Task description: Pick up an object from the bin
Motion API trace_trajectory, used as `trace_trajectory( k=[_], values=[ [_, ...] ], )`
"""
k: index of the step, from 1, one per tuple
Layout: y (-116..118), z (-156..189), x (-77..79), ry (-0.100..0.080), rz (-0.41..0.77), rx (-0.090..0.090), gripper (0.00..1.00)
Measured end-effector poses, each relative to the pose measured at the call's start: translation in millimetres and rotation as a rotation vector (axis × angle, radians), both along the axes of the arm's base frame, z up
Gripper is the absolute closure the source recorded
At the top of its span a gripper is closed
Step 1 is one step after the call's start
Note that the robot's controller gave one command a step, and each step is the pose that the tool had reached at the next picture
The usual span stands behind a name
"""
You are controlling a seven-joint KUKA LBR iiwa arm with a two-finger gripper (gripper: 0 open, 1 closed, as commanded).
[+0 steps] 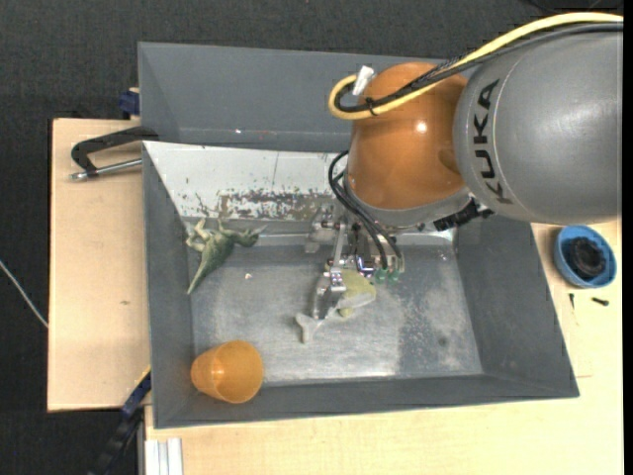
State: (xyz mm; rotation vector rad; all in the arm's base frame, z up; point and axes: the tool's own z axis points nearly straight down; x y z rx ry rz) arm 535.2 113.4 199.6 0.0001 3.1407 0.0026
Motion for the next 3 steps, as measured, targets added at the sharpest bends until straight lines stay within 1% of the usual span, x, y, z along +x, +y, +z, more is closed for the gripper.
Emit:
trace_trajectory(
  k=[1, 2, 3],
  values=[
    [-15, -130, -2.6, -0.005, 0.125, 0.000, 0.00],
    [-15, -127, -3.2, -0.001, 0.125, 0.001, 1.00],
    [-86, -58, 30.1, -0.014, 0.202, -0.005, 1.00]
  ],
)
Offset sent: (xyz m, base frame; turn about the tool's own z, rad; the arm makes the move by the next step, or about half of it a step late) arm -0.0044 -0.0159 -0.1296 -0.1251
